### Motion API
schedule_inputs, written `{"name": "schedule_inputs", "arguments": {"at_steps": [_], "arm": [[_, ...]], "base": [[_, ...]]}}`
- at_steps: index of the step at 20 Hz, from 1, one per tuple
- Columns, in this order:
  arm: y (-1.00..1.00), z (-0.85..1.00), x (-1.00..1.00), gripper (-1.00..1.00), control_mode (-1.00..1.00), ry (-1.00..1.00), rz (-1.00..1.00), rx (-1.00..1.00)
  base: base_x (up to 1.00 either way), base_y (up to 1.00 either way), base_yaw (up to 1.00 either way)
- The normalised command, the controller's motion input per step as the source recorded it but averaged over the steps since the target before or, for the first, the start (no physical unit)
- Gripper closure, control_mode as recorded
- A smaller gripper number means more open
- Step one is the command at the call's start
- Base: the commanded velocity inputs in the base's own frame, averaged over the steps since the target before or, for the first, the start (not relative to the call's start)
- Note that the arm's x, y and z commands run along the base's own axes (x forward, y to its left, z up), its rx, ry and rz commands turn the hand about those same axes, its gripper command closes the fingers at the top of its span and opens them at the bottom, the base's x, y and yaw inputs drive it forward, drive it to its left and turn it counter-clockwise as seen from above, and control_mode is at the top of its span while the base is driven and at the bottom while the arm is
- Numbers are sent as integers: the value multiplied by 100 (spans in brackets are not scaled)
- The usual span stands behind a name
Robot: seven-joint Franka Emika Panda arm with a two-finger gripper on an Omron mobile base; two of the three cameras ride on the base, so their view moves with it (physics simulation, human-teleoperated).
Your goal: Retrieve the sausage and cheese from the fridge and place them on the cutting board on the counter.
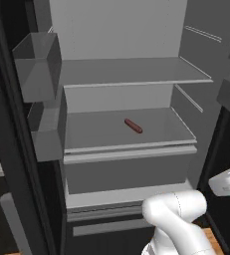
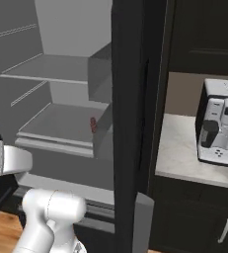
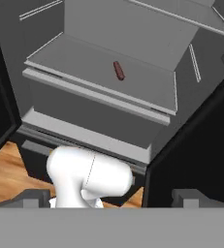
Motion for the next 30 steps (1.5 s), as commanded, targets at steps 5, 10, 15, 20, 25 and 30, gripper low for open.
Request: {"name": "schedule_inputs", "arguments": {"at_steps": [5,10,15,20,25,30], "arm": [[0,0,0,-100,100,0,0,0],[0,0,0,-100,100,0,0,0],[0,-48,46,-100,-100,23,4,0],[1,-51,100,-100,-100,35,6,12],[17,-46,99,-100,-100,-1,0,0],[10,-21,71,-100,-100,-10,-6,-1]], "base": [[100,0,0],[60,0,0],[0,0,0],[0,0,0],[0,0,0],[0,0,0]]}}
